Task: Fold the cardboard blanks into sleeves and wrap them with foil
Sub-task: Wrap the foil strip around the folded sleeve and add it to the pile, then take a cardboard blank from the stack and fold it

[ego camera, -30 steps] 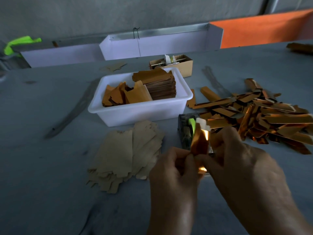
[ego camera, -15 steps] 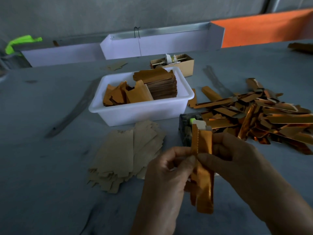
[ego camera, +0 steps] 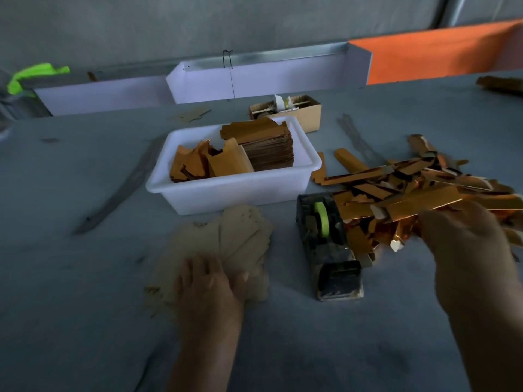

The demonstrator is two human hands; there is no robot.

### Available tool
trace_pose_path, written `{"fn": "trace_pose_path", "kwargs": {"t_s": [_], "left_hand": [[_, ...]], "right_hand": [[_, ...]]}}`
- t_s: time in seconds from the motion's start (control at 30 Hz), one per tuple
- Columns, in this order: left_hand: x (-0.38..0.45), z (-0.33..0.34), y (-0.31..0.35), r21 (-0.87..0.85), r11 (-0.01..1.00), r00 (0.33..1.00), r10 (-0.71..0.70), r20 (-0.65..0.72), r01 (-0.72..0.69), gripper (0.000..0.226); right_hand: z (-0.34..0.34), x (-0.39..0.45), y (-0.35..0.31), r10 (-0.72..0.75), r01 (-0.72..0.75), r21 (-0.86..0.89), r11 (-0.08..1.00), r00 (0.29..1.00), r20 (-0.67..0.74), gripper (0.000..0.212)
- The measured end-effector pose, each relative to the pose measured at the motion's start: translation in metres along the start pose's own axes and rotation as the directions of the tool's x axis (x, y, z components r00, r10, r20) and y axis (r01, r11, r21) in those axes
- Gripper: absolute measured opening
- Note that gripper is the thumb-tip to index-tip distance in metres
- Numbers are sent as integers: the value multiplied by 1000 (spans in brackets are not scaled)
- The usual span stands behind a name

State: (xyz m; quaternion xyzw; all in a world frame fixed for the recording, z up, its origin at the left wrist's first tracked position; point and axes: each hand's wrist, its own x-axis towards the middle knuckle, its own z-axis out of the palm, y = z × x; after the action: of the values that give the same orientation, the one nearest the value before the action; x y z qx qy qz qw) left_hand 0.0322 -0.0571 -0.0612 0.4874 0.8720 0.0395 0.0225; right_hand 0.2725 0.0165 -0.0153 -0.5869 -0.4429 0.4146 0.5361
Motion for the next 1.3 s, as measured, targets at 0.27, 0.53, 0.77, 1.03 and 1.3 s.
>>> {"fn": "trace_pose_path", "kwargs": {"t_s": [0.27, 0.53, 0.77, 1.03, 1.3], "left_hand": [[-5, -2, 7, -12, 998, 998, 58, -23, -58, 23], [-15, -3, 0, 32, 991, 985, 136, -104, -133, 35], [-21, -7, 8, 12, 995, 988, 99, -119, -99, 18], [-37, -39, 28, -233, 934, 879, 141, -455, -270, 19], [-57, -33, 57, -368, 779, 852, 391, -348, -507, 29]], "right_hand": [[28, -35, 0, -35, 45, -69, 997, 989, 140, 28], [40, -48, -2, -80, 101, -90, 991, 973, 215, 18], [42, -50, -5, -85, 99, -44, 994, 965, 247, 20], [58, -67, -8, 73, -116, 38, 993, 820, 568, 12], [62, -65, 1, 166, -192, 7, 981, 866, 472, 16]]}}
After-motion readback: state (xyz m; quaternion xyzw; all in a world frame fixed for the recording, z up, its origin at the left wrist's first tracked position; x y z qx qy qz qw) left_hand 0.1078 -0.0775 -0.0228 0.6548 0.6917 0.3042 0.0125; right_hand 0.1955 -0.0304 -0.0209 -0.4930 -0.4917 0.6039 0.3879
